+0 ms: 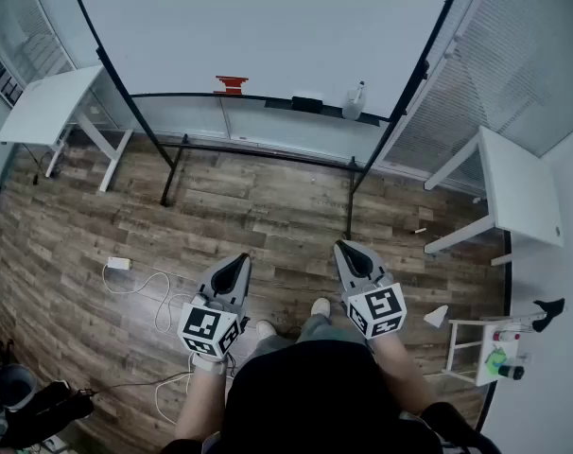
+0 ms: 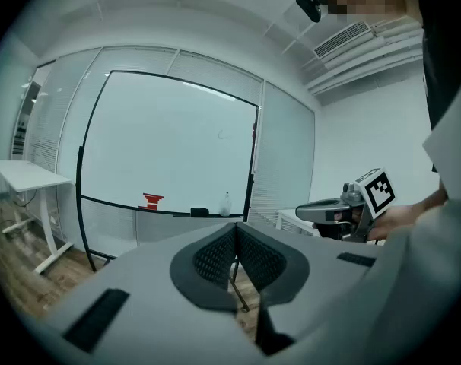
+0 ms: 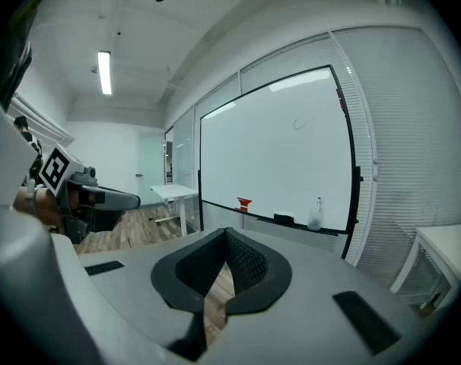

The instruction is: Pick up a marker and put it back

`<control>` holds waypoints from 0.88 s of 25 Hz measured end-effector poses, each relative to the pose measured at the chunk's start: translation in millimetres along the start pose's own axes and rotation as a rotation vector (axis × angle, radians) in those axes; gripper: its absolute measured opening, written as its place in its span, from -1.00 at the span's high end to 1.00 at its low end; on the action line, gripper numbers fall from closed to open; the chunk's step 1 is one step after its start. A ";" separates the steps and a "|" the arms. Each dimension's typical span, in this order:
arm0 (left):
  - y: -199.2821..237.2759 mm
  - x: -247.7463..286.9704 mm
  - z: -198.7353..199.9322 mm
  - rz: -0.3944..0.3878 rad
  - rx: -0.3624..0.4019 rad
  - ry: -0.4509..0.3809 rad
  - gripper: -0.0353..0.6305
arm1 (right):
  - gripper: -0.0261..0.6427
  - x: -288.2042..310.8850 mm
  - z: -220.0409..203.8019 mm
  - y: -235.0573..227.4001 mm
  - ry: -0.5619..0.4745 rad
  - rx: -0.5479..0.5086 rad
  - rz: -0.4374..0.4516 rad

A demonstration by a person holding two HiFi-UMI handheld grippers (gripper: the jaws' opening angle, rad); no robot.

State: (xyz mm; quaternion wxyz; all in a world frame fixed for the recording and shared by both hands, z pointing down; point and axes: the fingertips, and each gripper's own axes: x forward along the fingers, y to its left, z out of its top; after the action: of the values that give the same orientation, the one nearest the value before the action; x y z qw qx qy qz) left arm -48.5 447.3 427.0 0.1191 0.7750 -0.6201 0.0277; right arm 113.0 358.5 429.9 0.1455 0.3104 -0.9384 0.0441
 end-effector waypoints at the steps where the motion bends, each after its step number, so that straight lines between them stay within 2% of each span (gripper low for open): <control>1: -0.6 1.1 -0.6 -0.002 0.000 0.002 0.83 | 0.84 -0.6 0.0 0.0 0.001 0.000 0.000; 9: -10.4 33.1 2.5 -0.018 0.004 0.023 0.83 | 0.84 4.4 -2.0 -23.3 0.006 0.010 0.021; 13: -16.0 65.8 8.6 0.018 0.044 0.020 0.83 | 0.83 11.7 1.9 -61.1 -0.027 0.057 0.034; 22: -47.9 150.0 10.7 0.074 0.047 0.063 0.83 | 0.83 25.4 0.4 -153.1 -0.066 0.072 0.076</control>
State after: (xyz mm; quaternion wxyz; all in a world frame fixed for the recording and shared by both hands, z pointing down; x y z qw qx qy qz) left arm 31.2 311.6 437.9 0.1192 0.7529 -0.6433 0.0713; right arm 184.6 221.0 436.0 0.1016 0.2807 -0.9516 0.0730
